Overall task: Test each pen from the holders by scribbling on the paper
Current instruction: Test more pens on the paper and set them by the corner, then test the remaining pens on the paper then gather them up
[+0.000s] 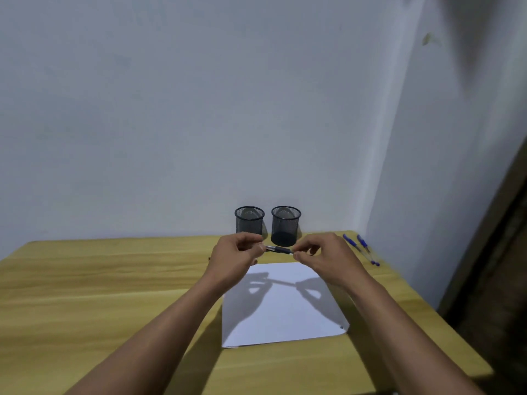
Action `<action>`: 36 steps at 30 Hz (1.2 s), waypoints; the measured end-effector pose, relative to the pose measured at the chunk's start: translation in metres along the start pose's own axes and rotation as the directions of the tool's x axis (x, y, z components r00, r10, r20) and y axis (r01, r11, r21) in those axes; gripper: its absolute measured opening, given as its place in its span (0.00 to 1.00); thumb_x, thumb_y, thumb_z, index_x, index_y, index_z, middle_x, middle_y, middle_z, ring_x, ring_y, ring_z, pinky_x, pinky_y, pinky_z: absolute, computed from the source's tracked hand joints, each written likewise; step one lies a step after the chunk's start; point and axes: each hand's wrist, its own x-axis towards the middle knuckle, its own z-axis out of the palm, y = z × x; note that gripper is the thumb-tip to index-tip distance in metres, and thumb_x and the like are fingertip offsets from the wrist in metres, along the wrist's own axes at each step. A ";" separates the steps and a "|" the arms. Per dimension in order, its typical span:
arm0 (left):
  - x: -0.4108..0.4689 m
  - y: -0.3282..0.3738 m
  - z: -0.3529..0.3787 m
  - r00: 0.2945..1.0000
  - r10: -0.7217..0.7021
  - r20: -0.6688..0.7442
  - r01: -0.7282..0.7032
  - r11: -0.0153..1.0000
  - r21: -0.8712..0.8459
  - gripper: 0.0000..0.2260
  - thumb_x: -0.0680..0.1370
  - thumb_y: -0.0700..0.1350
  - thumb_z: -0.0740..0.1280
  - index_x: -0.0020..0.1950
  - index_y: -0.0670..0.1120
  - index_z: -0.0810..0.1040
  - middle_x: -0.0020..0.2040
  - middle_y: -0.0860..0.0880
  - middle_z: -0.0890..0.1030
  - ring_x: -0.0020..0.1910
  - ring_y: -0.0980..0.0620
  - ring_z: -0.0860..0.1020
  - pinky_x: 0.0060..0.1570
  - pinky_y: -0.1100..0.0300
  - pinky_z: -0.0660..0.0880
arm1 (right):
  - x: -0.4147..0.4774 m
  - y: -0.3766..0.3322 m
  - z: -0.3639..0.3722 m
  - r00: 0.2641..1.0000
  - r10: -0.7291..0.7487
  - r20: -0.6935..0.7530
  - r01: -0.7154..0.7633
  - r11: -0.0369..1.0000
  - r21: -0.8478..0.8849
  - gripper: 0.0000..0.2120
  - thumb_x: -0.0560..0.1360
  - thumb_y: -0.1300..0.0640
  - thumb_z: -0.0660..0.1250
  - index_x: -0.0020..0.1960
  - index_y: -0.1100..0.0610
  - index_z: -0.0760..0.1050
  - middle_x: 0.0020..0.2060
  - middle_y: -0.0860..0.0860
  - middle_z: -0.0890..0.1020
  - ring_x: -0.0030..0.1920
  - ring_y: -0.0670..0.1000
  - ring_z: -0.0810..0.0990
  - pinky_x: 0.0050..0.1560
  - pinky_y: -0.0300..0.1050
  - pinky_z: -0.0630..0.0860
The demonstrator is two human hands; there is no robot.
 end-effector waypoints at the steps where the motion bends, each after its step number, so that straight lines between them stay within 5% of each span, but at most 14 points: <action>1: 0.003 -0.001 0.009 1.000 0.017 0.001 -0.017 0.998 0.068 0.09 0.73 0.48 0.74 0.52 0.50 0.85 0.46 0.50 0.87 0.48 0.52 0.84 0.53 0.51 0.81 | -0.004 0.009 -0.008 1.000 0.020 -0.015 -0.020 1.000 -0.016 0.05 0.74 0.55 0.73 0.42 0.46 0.85 0.38 0.43 0.85 0.40 0.43 0.80 0.37 0.30 0.70; 5: 0.005 0.003 0.067 0.989 0.121 0.088 -0.144 0.930 0.337 0.12 0.78 0.48 0.69 0.59 0.45 0.84 0.54 0.50 0.85 0.52 0.56 0.82 0.55 0.63 0.74 | -0.031 0.053 -0.047 0.987 0.123 -0.102 -0.132 0.988 -0.084 0.04 0.75 0.55 0.73 0.43 0.47 0.85 0.36 0.41 0.83 0.39 0.41 0.79 0.47 0.35 0.72; 8: 0.002 0.007 0.124 0.957 0.150 0.249 -0.244 0.879 0.409 0.15 0.80 0.49 0.67 0.62 0.43 0.82 0.57 0.48 0.84 0.54 0.54 0.81 0.54 0.64 0.73 | -0.058 0.088 -0.082 0.957 0.214 -0.197 -0.243 0.961 -0.135 0.03 0.74 0.54 0.74 0.45 0.48 0.86 0.36 0.41 0.83 0.39 0.41 0.79 0.43 0.41 0.74; 15: -0.028 0.005 0.260 0.757 0.069 0.649 -0.472 0.746 0.470 0.23 0.81 0.59 0.59 0.65 0.44 0.78 0.66 0.46 0.78 0.67 0.45 0.74 0.65 0.52 0.71 | -0.134 0.169 -0.151 0.854 0.378 -0.358 -0.464 0.865 -0.192 0.03 0.74 0.55 0.74 0.44 0.48 0.85 0.34 0.43 0.84 0.36 0.44 0.80 0.40 0.41 0.74; 18: -0.046 -0.004 0.296 0.666 -0.009 0.746 -0.601 0.586 0.544 0.26 0.82 0.62 0.49 0.71 0.48 0.71 0.73 0.43 0.68 0.75 0.43 0.62 0.73 0.42 0.58 | -0.163 0.200 -0.159 0.825 0.406 -0.393 -0.514 0.828 -0.223 0.04 0.75 0.57 0.74 0.49 0.53 0.87 0.38 0.48 0.84 0.39 0.46 0.79 0.40 0.39 0.71; 22: -0.057 -0.026 0.310 0.670 -0.064 0.739 -0.644 0.445 0.622 0.32 0.80 0.66 0.42 0.81 0.55 0.46 0.82 0.49 0.43 0.80 0.49 0.40 0.76 0.40 0.38 | -0.197 0.246 -0.146 0.795 0.452 -0.404 -0.577 0.768 -0.277 0.06 0.75 0.55 0.73 0.51 0.50 0.87 0.44 0.53 0.85 0.48 0.55 0.82 0.49 0.45 0.76; 36: -0.055 -0.034 0.313 0.686 -0.040 0.726 -0.668 0.362 0.651 0.33 0.78 0.69 0.38 0.80 0.57 0.42 0.81 0.51 0.42 0.80 0.51 0.41 0.77 0.41 0.43 | -0.284 0.398 -0.011 0.591 0.781 -0.205 -0.807 0.566 -0.169 0.19 0.68 0.47 0.61 0.49 0.55 0.85 0.46 0.57 0.86 0.53 0.62 0.82 0.53 0.52 0.79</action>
